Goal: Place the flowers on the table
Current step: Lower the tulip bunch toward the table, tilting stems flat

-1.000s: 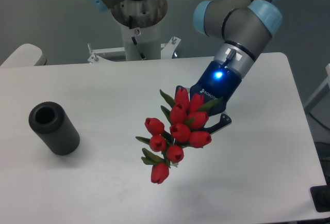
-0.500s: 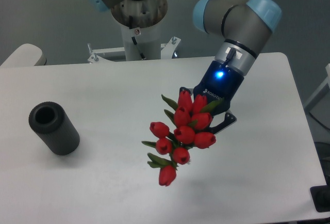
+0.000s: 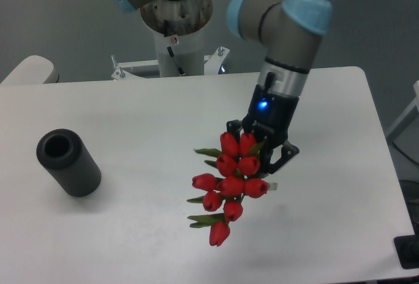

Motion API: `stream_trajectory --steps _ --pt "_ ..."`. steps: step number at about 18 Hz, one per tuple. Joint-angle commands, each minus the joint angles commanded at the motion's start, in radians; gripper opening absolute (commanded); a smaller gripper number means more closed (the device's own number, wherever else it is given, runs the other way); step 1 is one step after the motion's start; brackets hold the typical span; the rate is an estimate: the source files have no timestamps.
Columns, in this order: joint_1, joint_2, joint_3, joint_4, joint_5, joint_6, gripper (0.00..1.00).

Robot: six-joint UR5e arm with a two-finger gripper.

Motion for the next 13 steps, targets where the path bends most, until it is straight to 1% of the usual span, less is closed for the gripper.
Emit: stream_trajectory --steps 3,9,10,12,13 --pt "-0.046 -0.003 -0.008 0.0 0.136 0.023 0.37" --pt "-0.136 -0.014 -0.066 0.0 0.391 0.063 0.37" --pt "-0.152 -0.021 -0.069 0.0 0.426 0.061 0.37" --pt "-0.199 -0.047 -0.077 0.0 0.532 0.061 0.37" --pt "-0.218 -0.058 -0.09 0.002 0.578 0.061 0.37"
